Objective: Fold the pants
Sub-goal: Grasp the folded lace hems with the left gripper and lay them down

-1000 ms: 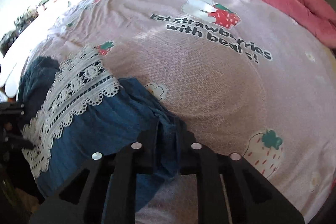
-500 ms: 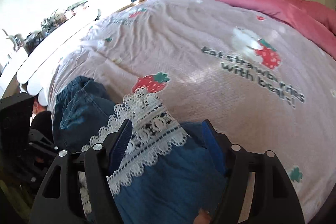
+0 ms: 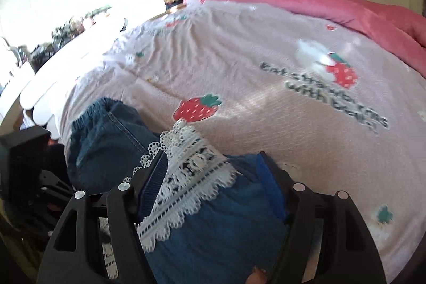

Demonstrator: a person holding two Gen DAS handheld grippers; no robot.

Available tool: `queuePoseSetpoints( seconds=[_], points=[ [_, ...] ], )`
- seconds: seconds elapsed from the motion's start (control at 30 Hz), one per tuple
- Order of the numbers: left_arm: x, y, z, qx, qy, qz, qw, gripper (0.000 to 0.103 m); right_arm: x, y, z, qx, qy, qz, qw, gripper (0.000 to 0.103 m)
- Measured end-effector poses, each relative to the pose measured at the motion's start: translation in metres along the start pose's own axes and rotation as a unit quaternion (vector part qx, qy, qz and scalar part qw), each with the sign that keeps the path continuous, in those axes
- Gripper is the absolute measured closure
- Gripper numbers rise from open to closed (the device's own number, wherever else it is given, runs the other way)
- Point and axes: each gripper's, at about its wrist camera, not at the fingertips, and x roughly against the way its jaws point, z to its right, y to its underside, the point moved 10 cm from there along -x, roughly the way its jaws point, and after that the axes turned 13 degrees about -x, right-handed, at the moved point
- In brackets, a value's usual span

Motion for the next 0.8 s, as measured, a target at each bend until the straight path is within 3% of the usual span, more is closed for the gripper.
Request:
queuePoseSetpoints(
  seconds=[0.1, 0.17, 0.27, 0.4, 0.67, 0.73, 0.8],
  points=[
    [-0.002, -0.003, 0.003, -0.006, -0.006, 0.000, 1.0000, 0.095, 0.017, 0.017, 0.017, -0.031, -0.004, -0.010, 0.999, 0.038],
    [-0.003, -0.003, 0.005, -0.012, -0.014, 0.000, 0.9998, 0.095, 0.016, 0.035, 0.018, -0.032, -0.010, -0.034, 0.999, 0.047],
    [-0.003, -0.005, 0.008, -0.021, -0.026, 0.000, 0.9995, 0.095, 0.000, 0.053, 0.031, -0.023, 0.030, -0.062, 0.997, 0.054],
    [-0.004, -0.008, 0.010, -0.031, -0.041, 0.005, 0.9987, 0.094, -0.016, 0.049, 0.060, -0.021, 0.081, -0.041, 0.996, 0.059],
    [-0.007, -0.009, 0.005, -0.029, -0.042, 0.010, 0.9986, 0.092, -0.014, 0.048, 0.064, -0.021, 0.069, -0.013, 0.997, 0.057],
    [-0.006, -0.009, 0.005, -0.031, -0.042, 0.010, 0.9986, 0.092, 0.003, 0.047, 0.057, -0.027, 0.065, 0.004, 0.998, 0.044],
    [-0.005, -0.009, 0.005, -0.035, -0.044, 0.010, 0.9984, 0.092, 0.024, 0.050, 0.043, -0.020, 0.057, 0.023, 0.998, 0.040]
  ],
)
